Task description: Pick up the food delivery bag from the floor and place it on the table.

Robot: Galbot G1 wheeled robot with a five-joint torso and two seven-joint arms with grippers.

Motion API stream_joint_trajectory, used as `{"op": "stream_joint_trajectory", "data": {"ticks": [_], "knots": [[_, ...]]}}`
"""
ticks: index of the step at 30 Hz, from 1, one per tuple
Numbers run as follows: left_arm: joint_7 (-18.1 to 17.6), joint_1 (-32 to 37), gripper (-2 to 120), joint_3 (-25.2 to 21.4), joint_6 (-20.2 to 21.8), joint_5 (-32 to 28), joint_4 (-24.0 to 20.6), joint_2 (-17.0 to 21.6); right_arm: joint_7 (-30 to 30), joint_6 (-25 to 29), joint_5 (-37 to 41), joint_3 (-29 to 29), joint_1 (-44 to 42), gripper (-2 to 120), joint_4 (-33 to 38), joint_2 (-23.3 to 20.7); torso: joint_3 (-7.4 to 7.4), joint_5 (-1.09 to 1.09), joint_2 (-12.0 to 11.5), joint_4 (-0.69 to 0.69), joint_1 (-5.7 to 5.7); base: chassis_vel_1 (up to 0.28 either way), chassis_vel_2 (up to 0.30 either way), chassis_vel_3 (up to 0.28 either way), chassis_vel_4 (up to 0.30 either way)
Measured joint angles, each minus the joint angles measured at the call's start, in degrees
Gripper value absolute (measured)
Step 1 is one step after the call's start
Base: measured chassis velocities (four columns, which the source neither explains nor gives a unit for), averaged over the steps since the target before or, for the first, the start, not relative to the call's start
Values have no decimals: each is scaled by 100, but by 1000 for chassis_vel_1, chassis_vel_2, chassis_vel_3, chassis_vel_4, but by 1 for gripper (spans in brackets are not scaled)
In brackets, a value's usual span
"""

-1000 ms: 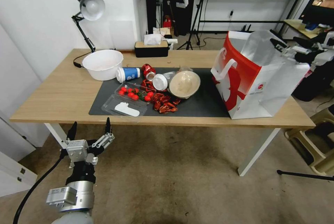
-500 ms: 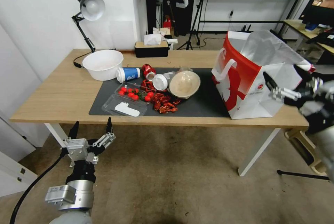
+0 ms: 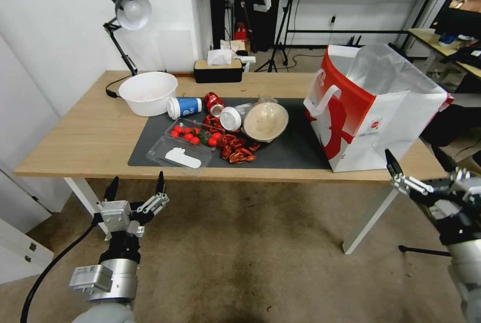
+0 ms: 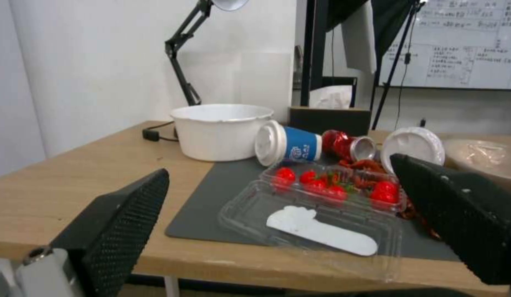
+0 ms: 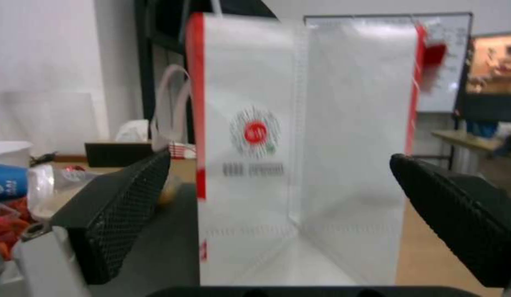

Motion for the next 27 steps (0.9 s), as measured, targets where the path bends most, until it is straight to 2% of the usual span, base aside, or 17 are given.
{"op": "stream_joint_trajectory", "data": {"ticks": [18, 25, 26, 27], "knots": [[75, -16, 100, -6, -25, -7, 146, 15, -46, 209, -300, -478, 88, 100, -380, 562, 0, 2, 0, 0, 0, 0, 0, 0, 0], [232, -26, 100, -17, -188, -13, 404, 57, -87, 287, -405, -963, 271, 100, -860, 681, 0, -1, -1, 0, -1, 0, 0, 0, 0], [253, -14, 100, -28, -227, -12, 461, 67, -93, 277, -405, -1024, 326, 100, -913, 683, 0, 5, -1, 1, 0, 0, 0, 0, 0], [265, -2, 100, -35, -282, -11, 523, 76, -100, 252, -405, -1063, 373, 100, -946, 681, 0, 0, -1, 0, 0, 0, 0, 0, 0]]}}
